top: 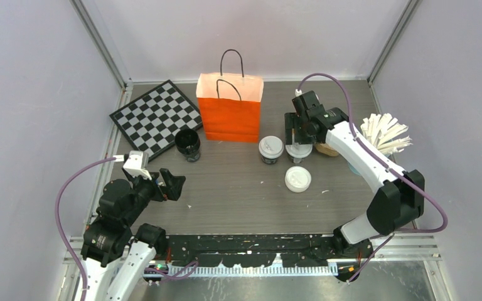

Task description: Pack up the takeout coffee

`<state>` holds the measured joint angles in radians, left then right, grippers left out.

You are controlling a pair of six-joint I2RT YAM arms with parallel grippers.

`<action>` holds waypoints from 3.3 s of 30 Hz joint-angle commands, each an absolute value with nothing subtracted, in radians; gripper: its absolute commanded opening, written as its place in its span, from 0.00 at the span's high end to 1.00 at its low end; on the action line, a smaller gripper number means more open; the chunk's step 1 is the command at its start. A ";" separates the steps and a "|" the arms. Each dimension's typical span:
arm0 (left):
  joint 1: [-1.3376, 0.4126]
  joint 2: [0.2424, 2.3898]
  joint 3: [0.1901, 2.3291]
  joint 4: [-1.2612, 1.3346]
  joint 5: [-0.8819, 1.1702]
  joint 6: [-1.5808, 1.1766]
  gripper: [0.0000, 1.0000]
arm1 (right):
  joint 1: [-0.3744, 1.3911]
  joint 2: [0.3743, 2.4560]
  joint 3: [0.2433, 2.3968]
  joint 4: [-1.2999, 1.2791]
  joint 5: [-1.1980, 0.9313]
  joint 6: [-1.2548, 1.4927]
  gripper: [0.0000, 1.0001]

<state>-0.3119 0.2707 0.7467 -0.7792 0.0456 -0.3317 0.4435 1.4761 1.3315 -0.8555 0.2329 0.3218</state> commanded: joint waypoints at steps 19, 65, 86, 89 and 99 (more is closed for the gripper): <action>-0.306 0.272 0.742 -0.752 0.051 -0.314 0.00 | 0.335 1.576 1.317 -0.755 0.125 0.314 0.07; -0.296 0.285 0.735 -0.735 0.110 -0.311 0.00 | 0.234 1.158 0.802 -0.504 0.332 0.833 0.29; -0.296 0.289 0.735 -0.738 0.101 -0.311 0.00 | 0.222 1.173 0.764 -0.437 0.300 0.689 0.58; -0.296 0.287 0.735 -0.737 0.101 -0.311 0.00 | 0.223 1.183 0.807 -0.496 0.313 0.644 0.59; -0.296 0.280 0.734 -0.736 0.100 -0.311 0.00 | 0.306 1.288 0.977 -0.705 0.412 0.478 0.60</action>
